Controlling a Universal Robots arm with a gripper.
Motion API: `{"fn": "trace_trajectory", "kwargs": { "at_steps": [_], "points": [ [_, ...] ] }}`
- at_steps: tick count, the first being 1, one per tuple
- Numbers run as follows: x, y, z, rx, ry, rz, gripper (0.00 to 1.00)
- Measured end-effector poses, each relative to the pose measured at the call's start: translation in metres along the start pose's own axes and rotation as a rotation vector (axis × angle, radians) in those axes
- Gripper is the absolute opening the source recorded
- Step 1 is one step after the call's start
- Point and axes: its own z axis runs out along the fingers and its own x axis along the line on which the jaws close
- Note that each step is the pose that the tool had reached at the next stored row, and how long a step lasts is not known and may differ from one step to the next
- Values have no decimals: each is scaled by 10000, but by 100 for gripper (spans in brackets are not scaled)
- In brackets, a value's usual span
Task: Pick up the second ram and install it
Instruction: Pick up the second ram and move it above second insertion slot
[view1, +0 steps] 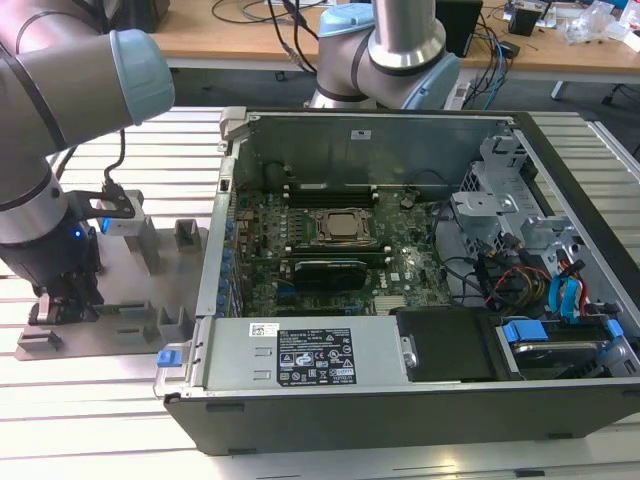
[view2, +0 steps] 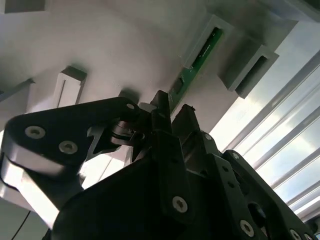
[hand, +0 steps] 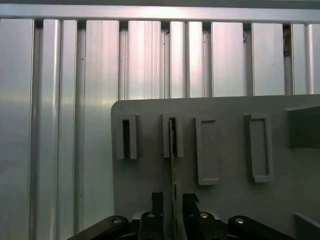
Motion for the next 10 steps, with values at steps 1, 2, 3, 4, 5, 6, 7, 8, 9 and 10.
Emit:
{"fn": "trace_trajectory", "kwargs": {
  "at_steps": [1, 2, 3, 4, 5, 6, 7, 8, 9, 10],
  "points": [
    [0, 0, 1, 1, -4, 0, 30],
    [0, 0, 2, 3, -12, 0, 30],
    [0, 0, 1, 2, -15, -1, 30],
    [0, 0, 1, 2, -20, -1, 28],
    [0, 0, 1, 2, -26, -1, 15],
    [0, 0, 2, 2, -31, -1, 13],
    [0, 0, 1, 2, -35, -2, 13],
    [0, 0, 1, 3, -41, -1, 13],
    [0, 0, 1, 2, -44, -2, 13],
    [0, 0, 1, 3, -48, -2, 13]
  ]
}}
